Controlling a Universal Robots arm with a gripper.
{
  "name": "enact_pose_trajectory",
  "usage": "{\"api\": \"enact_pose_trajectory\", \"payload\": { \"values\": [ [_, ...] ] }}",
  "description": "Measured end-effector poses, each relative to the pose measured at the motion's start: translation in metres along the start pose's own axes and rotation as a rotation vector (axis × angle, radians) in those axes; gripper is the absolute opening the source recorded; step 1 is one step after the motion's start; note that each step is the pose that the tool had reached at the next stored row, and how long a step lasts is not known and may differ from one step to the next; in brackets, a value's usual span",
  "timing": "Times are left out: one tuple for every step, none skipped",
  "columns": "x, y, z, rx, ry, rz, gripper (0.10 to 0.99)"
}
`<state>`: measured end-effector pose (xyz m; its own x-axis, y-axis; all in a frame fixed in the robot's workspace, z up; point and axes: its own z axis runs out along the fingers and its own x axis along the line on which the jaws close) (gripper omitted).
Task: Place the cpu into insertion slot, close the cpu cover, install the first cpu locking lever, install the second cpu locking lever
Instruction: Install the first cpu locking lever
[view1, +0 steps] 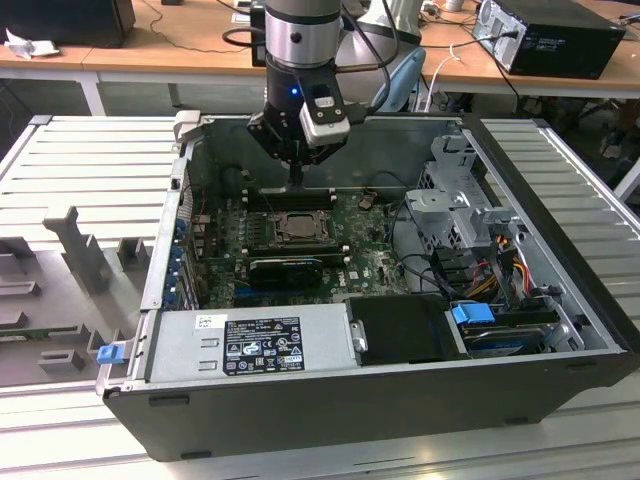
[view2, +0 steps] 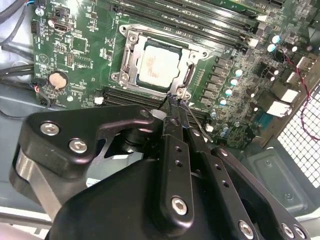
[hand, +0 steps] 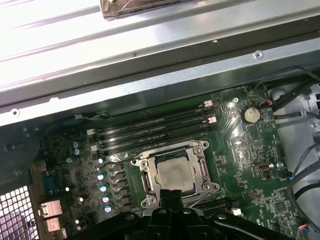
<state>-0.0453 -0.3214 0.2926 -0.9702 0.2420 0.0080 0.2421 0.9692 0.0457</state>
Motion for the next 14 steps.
{"api": "enact_pose_trajectory", "payload": {
  "values": [
    [0.0000, 0.0000, 0.0001, 0.000, 0.0000, -0.004, 0.106],
    [0.0000, 0.0000, 0.0003, 0.000, -0.0004, -0.009, 0.106],
    [0.0000, 0.0000, 0.0004, 0.000, -0.0005, -0.014, 0.106],
    [0.0000, 0.0000, 0.0004, 0.000, -0.0008, -0.018, 0.106],
    [0.0000, 0.0000, 0.0006, -0.001, -0.0015, -0.029, 0.106],
    [0.0000, 0.0000, 0.0007, -0.001, -0.0014, -0.043, 0.106],
    [0.0000, 0.0000, 0.0008, -0.001, -0.0008, -0.054, 0.106],
    [0.0000, 0.0000, 0.0008, 0.000, -0.0003, -0.067, 0.106],
    [0.0000, 0.0000, 0.0011, 0.000, 0.0011, -0.097, 0.106],
    [0.0000, 0.0000, 0.0012, 0.000, 0.0021, -0.119, 0.106],
    [0.0000, 0.0000, 0.0014, 0.000, 0.0029, -0.136, 0.106],
    [0.0000, 0.0000, 0.0016, 0.000, 0.0036, -0.152, 0.106],
    [0.0000, -0.0001, 0.0017, 0.000, 0.0046, -0.173, 0.106],
    [0.0000, -0.0001, 0.0020, 0.000, 0.0058, -0.199, 0.106]
  ]
}}
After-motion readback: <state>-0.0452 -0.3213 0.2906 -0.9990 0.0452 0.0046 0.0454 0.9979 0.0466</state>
